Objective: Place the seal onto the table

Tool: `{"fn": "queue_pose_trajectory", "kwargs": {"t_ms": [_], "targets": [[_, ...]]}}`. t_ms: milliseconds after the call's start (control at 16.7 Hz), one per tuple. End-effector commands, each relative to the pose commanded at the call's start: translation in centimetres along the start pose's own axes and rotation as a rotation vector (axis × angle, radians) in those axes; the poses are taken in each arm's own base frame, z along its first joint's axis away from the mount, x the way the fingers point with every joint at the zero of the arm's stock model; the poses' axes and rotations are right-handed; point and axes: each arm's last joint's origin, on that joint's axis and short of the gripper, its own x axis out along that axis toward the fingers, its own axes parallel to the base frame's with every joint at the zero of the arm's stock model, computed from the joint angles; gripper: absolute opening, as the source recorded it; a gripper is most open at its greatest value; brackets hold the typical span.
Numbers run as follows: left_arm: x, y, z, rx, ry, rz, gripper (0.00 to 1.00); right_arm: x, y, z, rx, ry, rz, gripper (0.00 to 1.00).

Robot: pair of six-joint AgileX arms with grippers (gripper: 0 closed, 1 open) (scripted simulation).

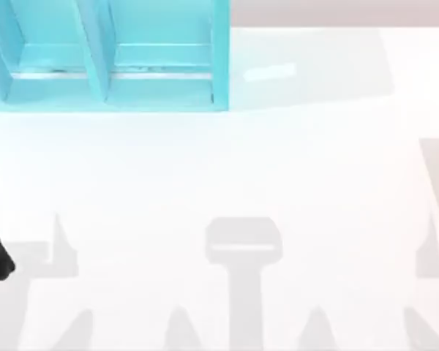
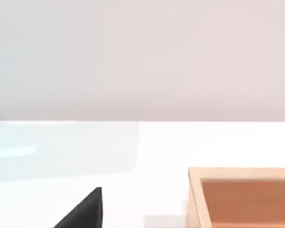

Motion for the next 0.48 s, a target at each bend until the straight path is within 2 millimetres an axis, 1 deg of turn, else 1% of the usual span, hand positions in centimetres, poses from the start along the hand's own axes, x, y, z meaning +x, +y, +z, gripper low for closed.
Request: {"fn": "queue_pose_trajectory", "kwargs": {"t_ms": [120,240,360,480], "targets": [[0.0,0.0,0.0,0.000,0.000,0.000,1.00,0.0,0.0,0.0,0.000,0.001,0.000,1.00],[0.0,0.0,0.0,0.000,0.000,0.000,1.00,0.0,-0.1,0.5,-0.012,0.031,-0.014,1.00],[0.0,0.0,0.0,0.000,0.000,0.000,1.00,0.1,-0.4,1.7,-0.038,0.102,-0.041,1.00],[0.0,0.0,0.0,0.000,0.000,0.000,1.00,0.5,-0.9,3.4,-0.070,0.212,-0.076,1.00]]}}
